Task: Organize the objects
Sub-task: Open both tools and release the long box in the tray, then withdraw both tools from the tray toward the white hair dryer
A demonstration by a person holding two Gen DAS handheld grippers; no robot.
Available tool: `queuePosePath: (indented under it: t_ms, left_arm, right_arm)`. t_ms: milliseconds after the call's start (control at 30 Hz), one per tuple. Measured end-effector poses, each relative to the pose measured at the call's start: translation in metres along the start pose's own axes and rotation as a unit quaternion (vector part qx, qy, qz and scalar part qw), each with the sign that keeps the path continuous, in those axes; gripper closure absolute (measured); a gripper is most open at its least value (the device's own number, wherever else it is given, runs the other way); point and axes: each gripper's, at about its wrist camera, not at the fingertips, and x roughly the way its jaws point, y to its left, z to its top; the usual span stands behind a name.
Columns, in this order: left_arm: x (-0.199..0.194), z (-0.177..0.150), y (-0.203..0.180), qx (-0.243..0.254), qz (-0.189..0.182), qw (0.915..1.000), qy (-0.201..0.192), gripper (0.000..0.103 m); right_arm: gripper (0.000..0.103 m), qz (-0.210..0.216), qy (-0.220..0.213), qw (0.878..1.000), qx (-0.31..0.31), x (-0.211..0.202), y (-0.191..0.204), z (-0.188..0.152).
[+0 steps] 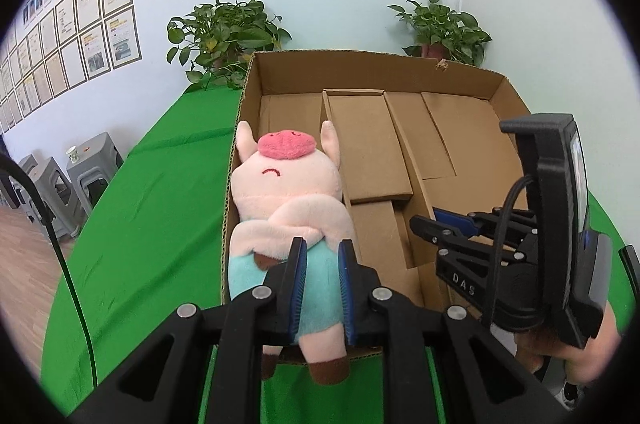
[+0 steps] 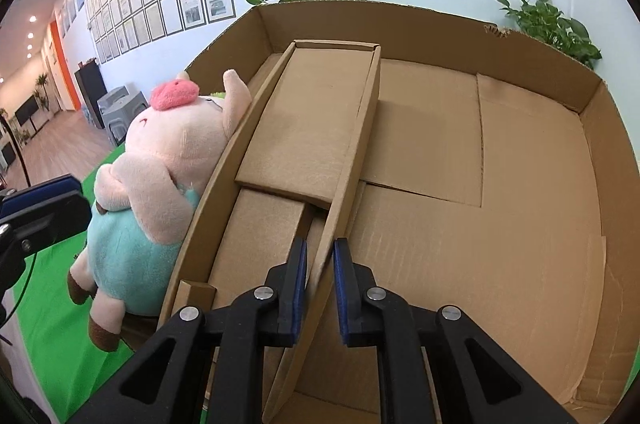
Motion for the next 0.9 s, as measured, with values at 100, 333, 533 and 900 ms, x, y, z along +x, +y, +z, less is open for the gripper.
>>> queuePosePath:
  t_ms: [100, 333, 533, 900]
  left_arm:
    - [-0.007, -0.003, -0.001, -0.003, 0.017, 0.9996, -0.02, 0.06]
    - [-0.037, -0.007, 0.002, -0.026, 0.032, 0.9946, -0.095, 0.023]
    - [-0.054, -0.009, -0.015, -0.012, 0.038, 0.9904, -0.132, 0.021]
    - [-0.062, -0.027, -0.046, -0.007, 0.019, 0.9907, -0.134, 0.021]
  right_arm:
    - [0.09, 0.006, 0.0, 1.0, 0.008, -0.003, -0.004, -0.001]
    - [0.025, -0.024, -0.058, 0.998, 0.005, -0.061, -0.01, -0.003]
    - [0.001, -0.043, -0.102, 0.994, 0.003, -0.122, -0.011, -0.033]
    - [0.001, -0.087, -0.108, 0.99, 0.04, -0.173, -0.04, -0.096]
